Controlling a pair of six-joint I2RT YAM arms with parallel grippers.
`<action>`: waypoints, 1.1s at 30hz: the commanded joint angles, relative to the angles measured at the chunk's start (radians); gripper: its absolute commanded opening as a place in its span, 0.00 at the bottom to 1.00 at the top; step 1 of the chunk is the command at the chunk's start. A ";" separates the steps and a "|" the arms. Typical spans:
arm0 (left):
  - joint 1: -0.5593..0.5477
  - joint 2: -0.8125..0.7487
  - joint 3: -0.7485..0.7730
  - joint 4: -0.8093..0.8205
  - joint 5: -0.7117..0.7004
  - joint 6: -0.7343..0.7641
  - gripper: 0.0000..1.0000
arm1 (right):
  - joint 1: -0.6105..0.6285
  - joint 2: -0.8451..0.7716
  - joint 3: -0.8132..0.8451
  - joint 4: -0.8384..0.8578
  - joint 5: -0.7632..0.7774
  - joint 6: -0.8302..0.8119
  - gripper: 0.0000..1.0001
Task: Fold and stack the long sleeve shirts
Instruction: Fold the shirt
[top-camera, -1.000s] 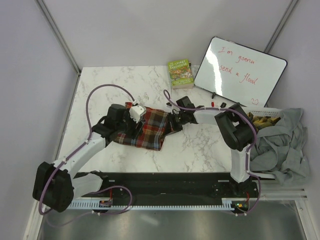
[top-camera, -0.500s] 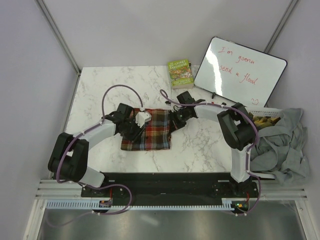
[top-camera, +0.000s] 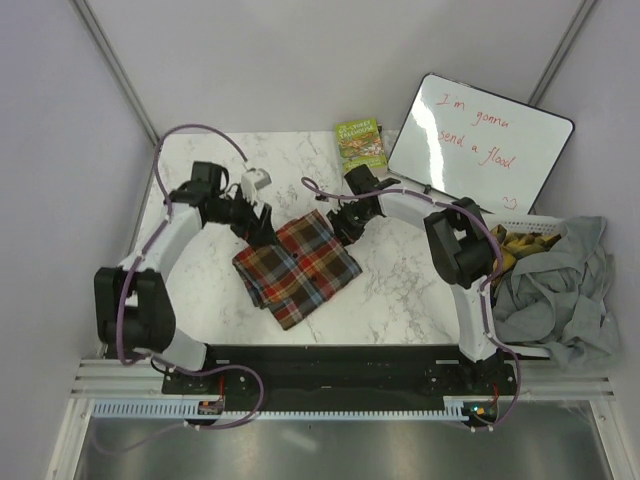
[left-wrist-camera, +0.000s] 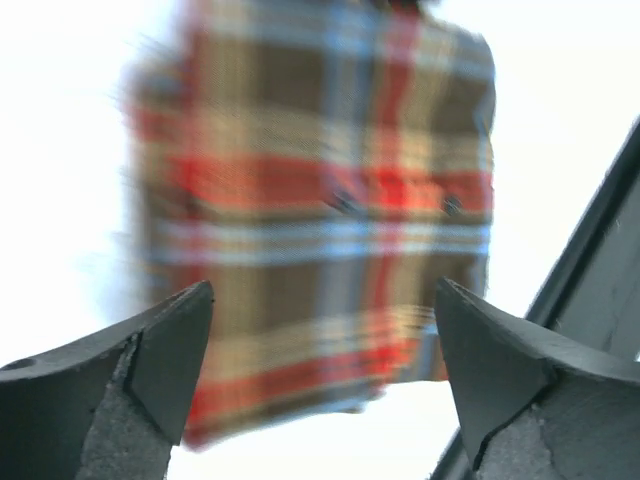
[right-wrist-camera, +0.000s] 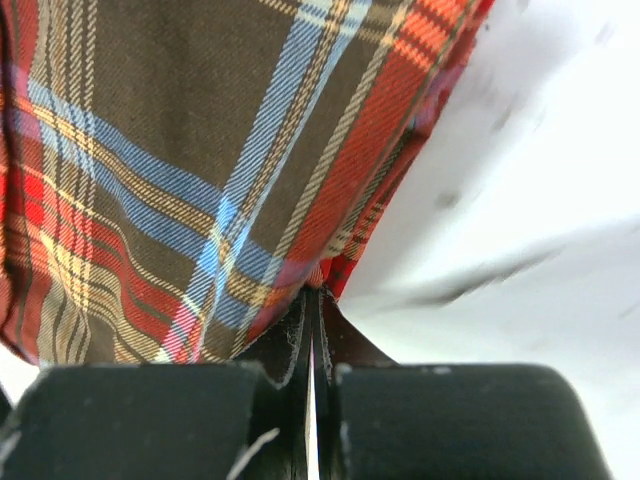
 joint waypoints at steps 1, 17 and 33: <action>0.138 0.235 0.267 -0.171 0.174 0.030 0.99 | 0.014 0.108 0.140 -0.101 0.046 -0.189 0.00; 0.201 0.685 0.491 -0.318 0.185 0.050 0.99 | 0.114 0.182 0.263 -0.135 0.249 -0.462 0.00; 0.172 0.769 0.484 -0.364 0.237 -0.054 0.84 | 0.123 0.227 0.331 -0.155 0.279 -0.468 0.00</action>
